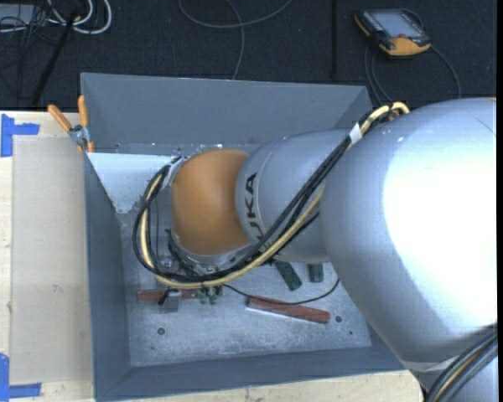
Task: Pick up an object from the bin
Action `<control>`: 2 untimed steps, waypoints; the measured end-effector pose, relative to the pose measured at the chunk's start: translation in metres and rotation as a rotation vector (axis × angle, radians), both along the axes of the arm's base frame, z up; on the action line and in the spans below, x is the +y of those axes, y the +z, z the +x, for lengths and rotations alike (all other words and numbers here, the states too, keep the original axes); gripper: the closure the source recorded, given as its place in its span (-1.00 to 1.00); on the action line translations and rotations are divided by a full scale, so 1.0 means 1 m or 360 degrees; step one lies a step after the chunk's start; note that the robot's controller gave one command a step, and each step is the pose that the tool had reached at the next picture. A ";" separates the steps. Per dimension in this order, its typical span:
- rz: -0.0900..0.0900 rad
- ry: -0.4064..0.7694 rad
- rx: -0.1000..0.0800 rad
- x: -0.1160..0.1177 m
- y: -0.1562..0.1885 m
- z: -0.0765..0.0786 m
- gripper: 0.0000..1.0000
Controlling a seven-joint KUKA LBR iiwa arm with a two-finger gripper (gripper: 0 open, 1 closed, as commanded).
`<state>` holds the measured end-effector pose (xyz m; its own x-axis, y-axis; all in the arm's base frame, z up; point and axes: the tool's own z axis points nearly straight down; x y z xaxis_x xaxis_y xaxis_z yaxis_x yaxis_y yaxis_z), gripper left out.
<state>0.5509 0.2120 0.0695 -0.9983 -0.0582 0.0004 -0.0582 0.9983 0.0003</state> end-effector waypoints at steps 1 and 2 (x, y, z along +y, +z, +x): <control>0.0000 -0.0015 0.0000 -0.007 0.127 -0.004 1.00; 0.0000 -0.0016 0.0000 -0.007 0.127 -0.004 1.00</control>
Offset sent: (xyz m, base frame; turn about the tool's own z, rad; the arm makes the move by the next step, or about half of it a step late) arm 0.0000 0.0000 0.0000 0.0000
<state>0.5470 0.2052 0.1961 -0.9988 -0.0483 0.0003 -0.0483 0.9988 0.0004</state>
